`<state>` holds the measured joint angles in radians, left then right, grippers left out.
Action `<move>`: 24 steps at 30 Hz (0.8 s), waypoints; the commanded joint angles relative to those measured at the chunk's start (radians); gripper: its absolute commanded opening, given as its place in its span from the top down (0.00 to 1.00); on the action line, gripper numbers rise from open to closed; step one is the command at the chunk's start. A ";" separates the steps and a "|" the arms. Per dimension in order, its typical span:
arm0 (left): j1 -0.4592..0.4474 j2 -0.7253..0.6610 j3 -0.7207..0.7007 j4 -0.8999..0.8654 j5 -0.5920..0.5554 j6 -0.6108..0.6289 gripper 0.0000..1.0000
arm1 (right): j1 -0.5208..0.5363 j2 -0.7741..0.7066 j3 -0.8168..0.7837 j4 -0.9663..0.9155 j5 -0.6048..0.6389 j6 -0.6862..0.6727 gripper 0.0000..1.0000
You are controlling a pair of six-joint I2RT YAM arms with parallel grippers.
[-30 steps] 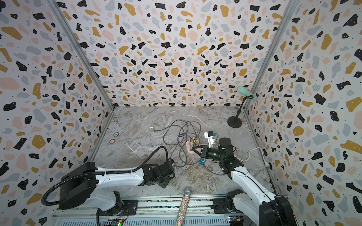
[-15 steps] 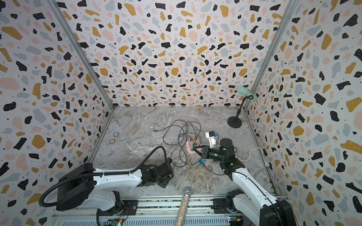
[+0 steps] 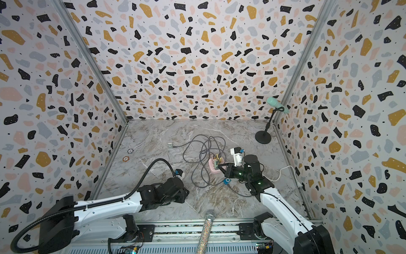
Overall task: Charge mp3
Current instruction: Pick up the MP3 player from the center of the board.
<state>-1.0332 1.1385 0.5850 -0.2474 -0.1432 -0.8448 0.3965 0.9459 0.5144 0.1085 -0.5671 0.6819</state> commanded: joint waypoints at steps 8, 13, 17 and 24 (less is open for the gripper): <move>0.106 -0.197 0.075 0.181 -0.067 -0.011 0.79 | 0.225 -0.004 0.146 -0.021 0.321 -0.133 1.00; 0.109 -0.149 0.152 0.254 -0.077 0.058 0.80 | 0.334 0.009 0.171 -0.015 0.451 -0.175 1.00; 0.118 -0.116 0.188 0.291 -0.055 0.092 0.80 | 0.384 0.038 0.204 -0.056 0.519 -0.185 1.00; 0.183 -0.116 0.234 0.328 -0.058 0.140 0.80 | 0.419 0.008 0.205 -0.096 0.639 -0.183 1.00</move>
<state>-0.8768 1.0286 0.7734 0.0055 -0.1951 -0.7525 0.8074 0.9886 0.6880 0.0437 -0.0154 0.5144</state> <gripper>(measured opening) 0.287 0.089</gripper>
